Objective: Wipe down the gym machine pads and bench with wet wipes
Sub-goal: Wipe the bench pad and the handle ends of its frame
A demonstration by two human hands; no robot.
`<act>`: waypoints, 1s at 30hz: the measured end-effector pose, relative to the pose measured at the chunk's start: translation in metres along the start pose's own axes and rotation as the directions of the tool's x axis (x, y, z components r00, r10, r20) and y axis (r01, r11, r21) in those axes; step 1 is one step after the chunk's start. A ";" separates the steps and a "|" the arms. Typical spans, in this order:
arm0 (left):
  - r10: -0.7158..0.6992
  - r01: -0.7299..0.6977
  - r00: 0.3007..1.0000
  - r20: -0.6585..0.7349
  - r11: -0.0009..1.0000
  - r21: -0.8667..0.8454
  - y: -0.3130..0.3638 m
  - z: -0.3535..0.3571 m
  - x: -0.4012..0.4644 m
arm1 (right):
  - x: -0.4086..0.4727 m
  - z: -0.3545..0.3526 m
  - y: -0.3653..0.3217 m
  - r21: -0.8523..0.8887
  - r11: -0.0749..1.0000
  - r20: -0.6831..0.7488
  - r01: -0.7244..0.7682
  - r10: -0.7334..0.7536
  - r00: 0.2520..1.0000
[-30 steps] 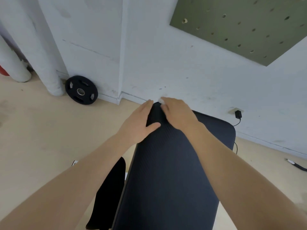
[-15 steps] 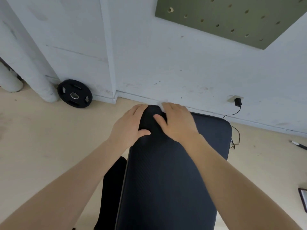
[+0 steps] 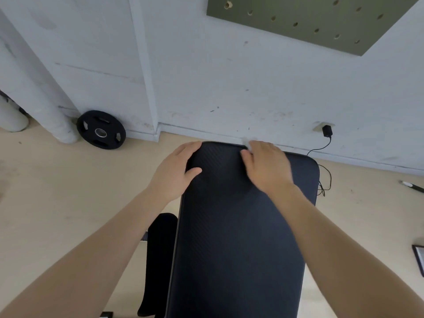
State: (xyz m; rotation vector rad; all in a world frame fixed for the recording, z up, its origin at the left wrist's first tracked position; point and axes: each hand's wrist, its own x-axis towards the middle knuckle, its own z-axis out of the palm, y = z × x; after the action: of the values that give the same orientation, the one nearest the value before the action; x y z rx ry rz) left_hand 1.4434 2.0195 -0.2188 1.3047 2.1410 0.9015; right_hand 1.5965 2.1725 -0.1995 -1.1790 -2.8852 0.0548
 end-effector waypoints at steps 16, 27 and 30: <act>0.194 -0.237 0.972 0.136 0.785 0.573 0.085 0.044 0.029 | -0.026 -0.003 0.090 0.104 0.994 -0.037 0.030 -0.027 0.999; 0.238 -0.344 0.939 0.249 0.666 0.662 0.147 0.138 0.047 | -0.102 0.043 0.138 0.642 0.653 0.058 -0.402 0.481 0.875; 0.206 -0.307 0.952 0.228 0.655 0.690 0.146 0.143 0.045 | -0.125 0.055 0.131 0.696 0.572 0.091 -0.434 0.529 0.844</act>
State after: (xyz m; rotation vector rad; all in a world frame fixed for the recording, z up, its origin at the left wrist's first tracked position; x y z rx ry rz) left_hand 1.6067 2.1497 -0.2094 2.0179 2.3216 -0.0117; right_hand 1.7754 2.1771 -0.2614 -1.6240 -1.9729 0.9501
